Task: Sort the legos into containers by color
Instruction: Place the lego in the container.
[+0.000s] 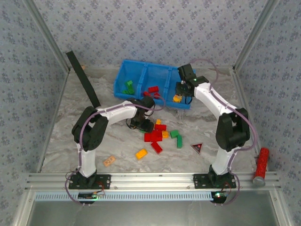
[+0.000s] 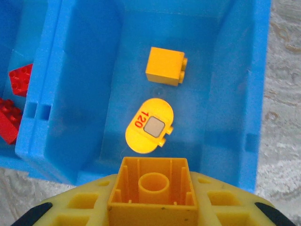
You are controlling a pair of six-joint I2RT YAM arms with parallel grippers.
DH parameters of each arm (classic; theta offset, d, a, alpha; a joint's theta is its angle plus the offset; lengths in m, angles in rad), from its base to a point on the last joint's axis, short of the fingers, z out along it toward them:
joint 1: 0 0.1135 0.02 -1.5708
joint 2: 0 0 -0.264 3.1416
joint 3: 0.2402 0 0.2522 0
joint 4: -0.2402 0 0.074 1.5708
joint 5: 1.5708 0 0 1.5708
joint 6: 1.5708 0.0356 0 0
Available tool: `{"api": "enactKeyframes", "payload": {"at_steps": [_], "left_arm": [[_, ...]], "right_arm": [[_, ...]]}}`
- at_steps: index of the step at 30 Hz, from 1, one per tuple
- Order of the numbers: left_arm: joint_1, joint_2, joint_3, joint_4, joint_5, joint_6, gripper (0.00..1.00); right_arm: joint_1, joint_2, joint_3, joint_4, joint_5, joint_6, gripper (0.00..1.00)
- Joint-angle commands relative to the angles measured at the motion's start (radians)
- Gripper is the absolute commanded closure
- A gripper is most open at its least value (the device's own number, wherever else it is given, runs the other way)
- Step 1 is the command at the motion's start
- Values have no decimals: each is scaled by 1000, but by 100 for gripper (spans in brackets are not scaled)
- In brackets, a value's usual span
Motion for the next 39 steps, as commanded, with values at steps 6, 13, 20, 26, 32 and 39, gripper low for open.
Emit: {"api": "enactKeyframes", "payload": {"at_steps": [6, 13, 20, 26, 32, 39], "left_arm": [[-4, 20, 6, -15, -1, -13, 28], [-4, 23, -10, -12, 2, -22, 28], [-4, 36, -4, -26, -3, -22, 29], [-4, 37, -9, -27, 0, -27, 30], [-4, 44, -17, -24, 17, -33, 34], [-4, 48, -12, -24, 29, -32, 40]], "right_arm": [[-20, 158, 113, 7, -39, -42, 65], [-32, 256, 147, 17, -49, -43, 63], [-43, 303, 145, 25, -64, -42, 58], [-45, 287, 108, 46, -62, -45, 43], [-45, 234, 78, 61, -63, -56, 39], [-49, 158, 52, 61, -114, -68, 36]]}}
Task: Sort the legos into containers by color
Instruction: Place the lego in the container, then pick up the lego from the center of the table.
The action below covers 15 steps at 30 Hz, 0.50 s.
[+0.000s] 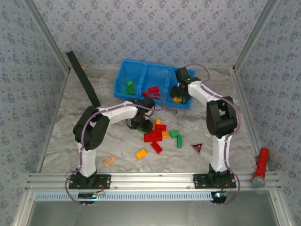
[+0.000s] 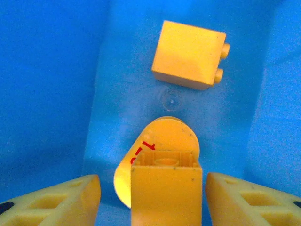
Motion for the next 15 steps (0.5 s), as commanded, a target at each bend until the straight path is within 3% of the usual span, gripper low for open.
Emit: {"api": "enactKeyframes", "payload": {"at_steps": [1, 9, 15], "left_arm": [[-4, 29, -13, -26, 20, -2, 40], [0, -9, -35, -36, 19, 3, 51], [46, -72, -21, -51, 28, 5, 61]], "right_arm": [[-10, -83, -16, -12, -24, -26, 36], [12, -243, -66, -104, -22, -51, 31], [95, -480, -274, -126, -18, -88, 28]]}}
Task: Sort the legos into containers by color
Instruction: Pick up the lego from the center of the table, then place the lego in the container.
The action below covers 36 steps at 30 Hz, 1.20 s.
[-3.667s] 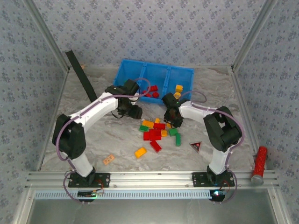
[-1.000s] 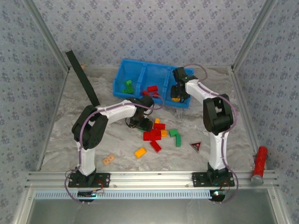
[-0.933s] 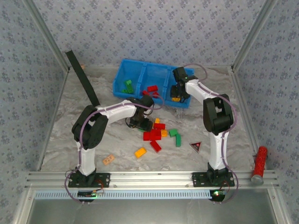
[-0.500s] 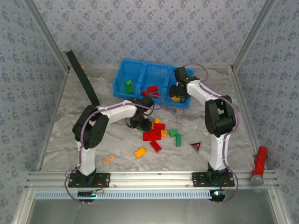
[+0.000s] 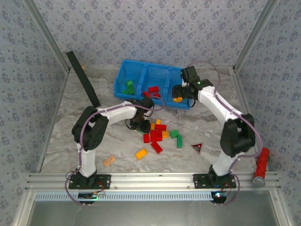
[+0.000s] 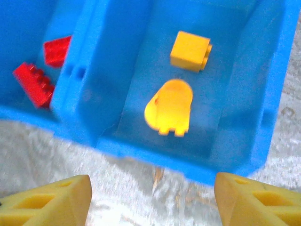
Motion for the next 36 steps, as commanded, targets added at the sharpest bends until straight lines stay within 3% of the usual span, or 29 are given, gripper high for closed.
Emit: {"api": "enactKeyframes", "payload": {"at_steps": [1, 9, 13, 23, 27, 36], "left_arm": [[40, -61, 6, -49, 32, 2, 62], [123, -106, 150, -126, 61, 53, 62], [186, -103, 287, -162, 44, 72, 61], [337, -1, 575, -91, -26, 31, 60], [357, 97, 695, -107, -73, 27, 59], [372, 334, 866, -126, -39, -22, 59]], "right_arm": [[60, -136, -114, -65, 1, -43, 27], [211, -425, -410, -15, -30, 9, 26], [318, -483, -515, 16, -30, 53, 25], [490, -464, -562, 90, -53, 107, 23], [518, -407, -547, 118, -77, 113, 20], [582, -309, -524, 147, -59, 115, 17]]}}
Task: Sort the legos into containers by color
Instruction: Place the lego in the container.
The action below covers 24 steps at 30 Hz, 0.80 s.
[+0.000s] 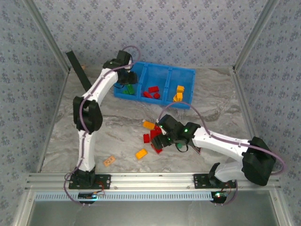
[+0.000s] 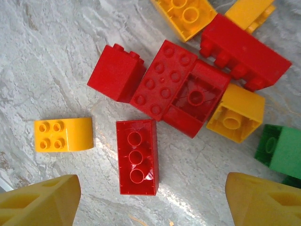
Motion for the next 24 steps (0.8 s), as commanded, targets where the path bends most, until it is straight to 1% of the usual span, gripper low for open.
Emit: {"api": "enactKeyframes", "payload": {"at_steps": [1, 9, 15, 21, 24], "left_arm": [[8, 59, 63, -32, 13, -35, 59], [13, 144, 107, -44, 38, -64, 55], [20, 150, 99, -46, 34, -77, 49], [24, 137, 87, -49, 46, -64, 38], [24, 111, 63, -34, 43, -60, 36]], "right_arm": [[20, 30, 32, 16, 11, 19, 17], [54, 101, 44, 19, 19, 8, 15], [71, 164, 48, 32, 5, -13, 16], [83, 221, 58, 32, 4, -30, 20], [93, 245, 63, 26, 6, -40, 24]]}}
